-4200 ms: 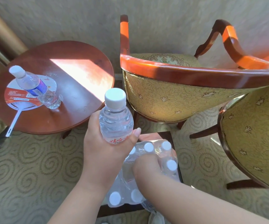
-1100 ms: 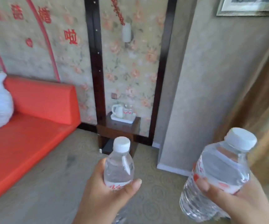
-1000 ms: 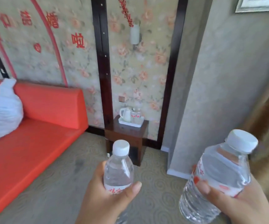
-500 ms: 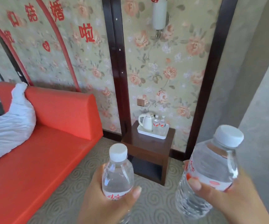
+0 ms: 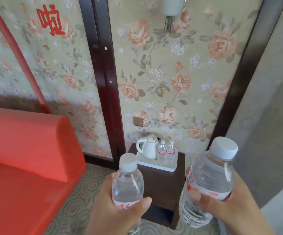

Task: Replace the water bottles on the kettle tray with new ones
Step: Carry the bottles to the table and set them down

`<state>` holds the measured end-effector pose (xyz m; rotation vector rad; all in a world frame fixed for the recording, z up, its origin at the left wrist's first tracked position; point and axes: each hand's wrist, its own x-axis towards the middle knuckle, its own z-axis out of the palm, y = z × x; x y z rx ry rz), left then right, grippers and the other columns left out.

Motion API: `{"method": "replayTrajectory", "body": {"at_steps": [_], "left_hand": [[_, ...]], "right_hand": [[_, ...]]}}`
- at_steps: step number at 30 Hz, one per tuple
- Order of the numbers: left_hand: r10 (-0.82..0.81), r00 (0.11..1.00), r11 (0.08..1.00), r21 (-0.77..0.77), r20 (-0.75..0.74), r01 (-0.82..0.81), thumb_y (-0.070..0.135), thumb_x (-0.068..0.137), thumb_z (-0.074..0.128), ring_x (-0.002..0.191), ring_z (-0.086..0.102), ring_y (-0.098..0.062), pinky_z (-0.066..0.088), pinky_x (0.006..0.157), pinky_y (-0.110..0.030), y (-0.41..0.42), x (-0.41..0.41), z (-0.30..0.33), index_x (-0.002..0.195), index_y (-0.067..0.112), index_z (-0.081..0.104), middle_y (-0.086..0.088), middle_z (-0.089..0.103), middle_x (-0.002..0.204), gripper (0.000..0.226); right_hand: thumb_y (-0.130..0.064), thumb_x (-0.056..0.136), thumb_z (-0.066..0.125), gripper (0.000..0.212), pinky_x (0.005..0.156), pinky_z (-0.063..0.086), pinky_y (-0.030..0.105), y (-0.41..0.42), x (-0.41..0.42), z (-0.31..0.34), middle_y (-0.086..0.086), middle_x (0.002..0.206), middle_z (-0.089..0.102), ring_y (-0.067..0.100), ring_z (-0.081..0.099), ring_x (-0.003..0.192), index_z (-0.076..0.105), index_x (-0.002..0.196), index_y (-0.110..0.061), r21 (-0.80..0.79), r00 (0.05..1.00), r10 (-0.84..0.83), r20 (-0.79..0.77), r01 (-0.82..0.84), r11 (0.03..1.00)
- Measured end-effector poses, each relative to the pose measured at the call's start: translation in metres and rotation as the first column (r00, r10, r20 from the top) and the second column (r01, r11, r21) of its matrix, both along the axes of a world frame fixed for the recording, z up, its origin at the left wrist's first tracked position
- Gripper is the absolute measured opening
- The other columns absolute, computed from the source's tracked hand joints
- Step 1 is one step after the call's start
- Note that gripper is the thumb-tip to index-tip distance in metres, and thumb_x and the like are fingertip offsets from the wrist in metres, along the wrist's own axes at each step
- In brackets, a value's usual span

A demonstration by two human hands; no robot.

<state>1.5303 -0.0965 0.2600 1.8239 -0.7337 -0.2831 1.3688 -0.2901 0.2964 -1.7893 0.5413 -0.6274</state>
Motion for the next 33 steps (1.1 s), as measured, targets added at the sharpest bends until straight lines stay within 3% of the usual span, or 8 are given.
{"method": "replayTrajectory", "body": {"at_steps": [2,5,8,11,14,19,23,33], "left_hand": [[-0.121,0.992,0.992,0.031,-0.037,0.122,0.030,0.061,0.084,0.074,0.059,-0.029,0.051,0.075,-0.047,-0.031,0.063,-0.023,0.104,0.001,0.059,-0.013,0.056,0.078,0.057],[-0.194,0.972,0.980,0.026,-0.129,0.199,0.032,0.062,0.083,0.089,0.067,0.002,0.053,0.071,-0.014,-0.078,0.125,-0.049,0.110,0.040,0.054,0.005,0.070,0.094,0.056],[-0.217,0.962,0.972,0.056,-0.163,0.229,0.043,0.051,0.081,0.078,0.072,-0.007,0.053,0.072,-0.022,-0.129,0.181,-0.087,0.104,0.026,0.066,0.003,0.075,0.088,0.057],[-0.262,0.950,0.958,0.075,-0.169,0.277,0.042,0.050,0.083,0.076,0.071,-0.001,0.050,0.061,-0.006,-0.176,0.231,-0.141,0.100,0.040,0.063,0.014,0.074,0.089,0.054],[-0.306,0.923,0.927,0.146,-0.234,0.344,0.038,0.054,0.089,0.082,0.071,-0.002,0.052,0.065,-0.010,-0.214,0.265,-0.205,0.108,0.042,0.060,0.014,0.073,0.095,0.061],[-0.367,0.889,0.880,0.206,-0.275,0.427,0.040,0.059,0.090,0.087,0.071,-0.006,0.056,0.069,-0.019,-0.269,0.292,-0.307,0.109,0.035,0.062,0.013,0.073,0.097,0.057],[-0.398,0.884,0.852,0.257,-0.247,0.456,0.036,0.067,0.078,0.088,0.070,-0.003,0.055,0.073,-0.020,-0.293,0.297,-0.370,0.099,0.038,0.068,0.022,0.074,0.094,0.033],[-0.423,0.895,0.862,0.242,-0.140,0.445,0.050,0.078,0.063,0.101,0.066,0.001,0.053,0.078,-0.016,-0.312,0.287,-0.396,0.103,0.042,0.064,0.029,0.069,0.106,0.027]], "right_hand": [[-0.036,0.048,0.091,0.062,0.064,0.048,0.001,-0.013,0.045,-0.027,-0.029,0.094,0.074,-0.009,0.070,0.085,0.063,0.095,-0.066,-0.079,0.996,-0.091,0.018,0.092,0.993],[-0.046,0.049,0.096,0.068,0.072,0.053,0.016,-0.045,0.104,-0.072,-0.019,0.103,0.073,0.001,0.071,0.093,0.060,0.106,-0.058,-0.084,0.983,-0.176,-0.059,0.171,0.982],[-0.047,0.043,0.093,0.069,0.076,0.052,0.018,-0.081,0.161,-0.115,-0.022,0.103,0.072,-0.002,0.070,0.091,0.063,0.105,-0.052,-0.069,0.959,-0.214,-0.184,0.204,0.977],[-0.041,0.050,0.092,0.064,0.071,0.049,0.005,-0.116,0.207,-0.169,-0.025,0.102,0.072,-0.004,0.069,0.090,0.062,0.105,-0.052,-0.079,0.941,-0.202,-0.272,0.187,0.979],[-0.037,0.056,0.087,0.055,0.075,0.051,0.010,-0.147,0.241,-0.230,-0.020,0.100,0.072,0.002,0.070,0.089,0.062,0.105,-0.044,-0.115,0.909,-0.240,-0.341,0.213,0.970],[-0.043,0.058,0.085,0.061,0.070,0.059,0.028,-0.183,0.279,-0.326,-0.019,0.097,0.071,0.005,0.070,0.085,0.055,0.111,-0.038,-0.122,0.883,-0.214,-0.417,0.179,0.976],[-0.055,0.059,0.083,0.060,0.066,0.055,0.016,-0.201,0.297,-0.387,-0.032,0.099,0.065,-0.005,0.066,0.090,0.049,0.107,-0.047,-0.127,0.867,-0.231,-0.442,0.195,0.973],[-0.039,0.061,0.091,0.056,0.067,0.057,0.016,-0.223,0.297,-0.444,-0.022,0.095,0.071,0.000,0.069,0.086,0.054,0.103,-0.041,-0.005,0.856,-0.267,-0.443,0.296,0.955]]}}
